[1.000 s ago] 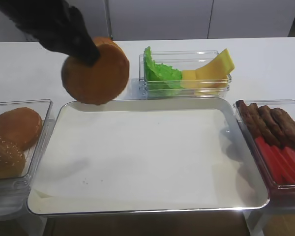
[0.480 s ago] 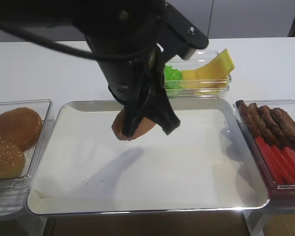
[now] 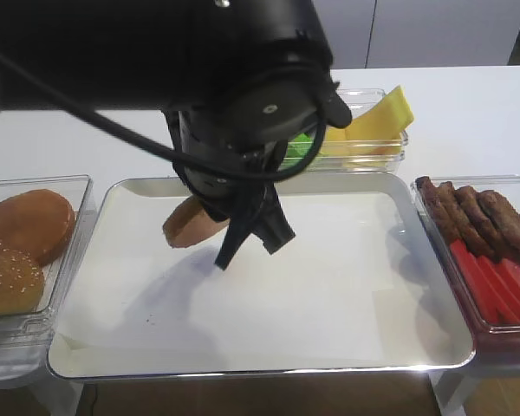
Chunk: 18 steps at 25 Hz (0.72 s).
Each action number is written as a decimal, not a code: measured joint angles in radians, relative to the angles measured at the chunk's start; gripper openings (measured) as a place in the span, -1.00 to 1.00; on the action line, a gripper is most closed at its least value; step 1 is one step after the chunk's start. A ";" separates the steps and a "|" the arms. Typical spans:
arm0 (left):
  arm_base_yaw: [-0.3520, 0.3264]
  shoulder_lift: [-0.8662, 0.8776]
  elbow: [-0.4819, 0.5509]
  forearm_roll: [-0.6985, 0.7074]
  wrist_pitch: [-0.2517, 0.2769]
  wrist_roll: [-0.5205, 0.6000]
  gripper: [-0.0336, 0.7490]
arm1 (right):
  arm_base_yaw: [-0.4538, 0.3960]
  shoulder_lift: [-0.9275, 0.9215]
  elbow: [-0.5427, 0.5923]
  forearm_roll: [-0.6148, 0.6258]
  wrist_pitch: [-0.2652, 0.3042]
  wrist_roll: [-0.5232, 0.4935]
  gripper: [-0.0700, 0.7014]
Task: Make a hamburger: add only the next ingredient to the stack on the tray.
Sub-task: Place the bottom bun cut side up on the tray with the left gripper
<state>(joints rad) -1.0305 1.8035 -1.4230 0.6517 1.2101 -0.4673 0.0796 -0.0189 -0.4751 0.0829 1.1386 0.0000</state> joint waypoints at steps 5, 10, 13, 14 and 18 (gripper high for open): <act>-0.037 0.014 -0.002 0.004 0.001 -0.022 -0.62 | 0.000 0.000 0.000 0.000 0.000 0.000 -0.35; -0.053 0.034 -0.004 0.017 -0.003 -0.060 -0.63 | 0.000 0.000 0.000 0.000 0.000 0.000 -0.35; -0.054 0.041 -0.008 0.026 -0.021 -0.081 -0.63 | 0.000 0.000 0.000 0.000 0.000 0.000 -0.35; -0.054 0.041 -0.008 0.028 -0.025 -0.087 -0.63 | 0.000 0.000 0.000 0.000 0.000 0.000 -0.35; -0.057 0.041 -0.010 0.028 -0.052 -0.102 -0.63 | 0.000 0.000 0.000 0.000 0.000 0.000 -0.35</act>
<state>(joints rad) -1.0876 1.8441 -1.4329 0.6798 1.1585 -0.5692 0.0796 -0.0189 -0.4751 0.0829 1.1386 0.0000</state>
